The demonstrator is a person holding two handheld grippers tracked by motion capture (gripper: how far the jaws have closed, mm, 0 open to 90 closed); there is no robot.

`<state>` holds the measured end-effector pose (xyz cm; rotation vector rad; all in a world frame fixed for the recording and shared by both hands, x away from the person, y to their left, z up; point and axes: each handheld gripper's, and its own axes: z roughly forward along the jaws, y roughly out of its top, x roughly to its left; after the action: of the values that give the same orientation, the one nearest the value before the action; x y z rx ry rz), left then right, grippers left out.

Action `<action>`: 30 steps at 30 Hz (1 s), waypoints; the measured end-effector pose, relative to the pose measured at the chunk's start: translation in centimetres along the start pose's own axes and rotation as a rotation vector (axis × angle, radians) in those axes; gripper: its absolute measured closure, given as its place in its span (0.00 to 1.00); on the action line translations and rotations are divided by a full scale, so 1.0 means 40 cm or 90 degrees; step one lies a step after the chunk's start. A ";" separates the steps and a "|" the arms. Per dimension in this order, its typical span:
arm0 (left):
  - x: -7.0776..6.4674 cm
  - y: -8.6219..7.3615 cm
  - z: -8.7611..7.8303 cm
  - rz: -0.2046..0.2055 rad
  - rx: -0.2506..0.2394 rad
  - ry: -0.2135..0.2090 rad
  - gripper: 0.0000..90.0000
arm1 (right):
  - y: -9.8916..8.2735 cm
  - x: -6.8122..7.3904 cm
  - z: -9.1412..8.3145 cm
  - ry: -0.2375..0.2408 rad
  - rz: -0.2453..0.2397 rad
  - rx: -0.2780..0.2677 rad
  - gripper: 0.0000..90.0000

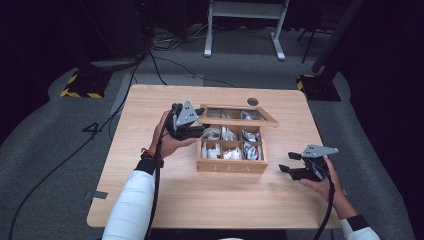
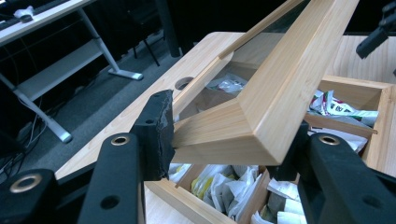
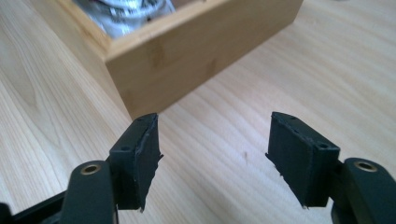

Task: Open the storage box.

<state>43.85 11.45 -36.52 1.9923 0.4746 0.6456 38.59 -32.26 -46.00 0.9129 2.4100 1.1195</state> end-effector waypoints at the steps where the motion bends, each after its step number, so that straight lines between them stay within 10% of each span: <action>1: 0.002 0.002 0.001 -0.001 0.000 0.001 0.57 | -0.006 0.000 0.002 0.001 0.001 0.003 0.38; 30: 0.101 0.063 0.025 -0.063 -0.033 -0.006 0.62 | -0.090 -0.004 0.039 0.055 0.025 0.013 0.34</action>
<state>47.82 11.88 -33.71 1.9100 0.5429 0.5805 38.06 -33.26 -49.76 0.9404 2.4866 1.1735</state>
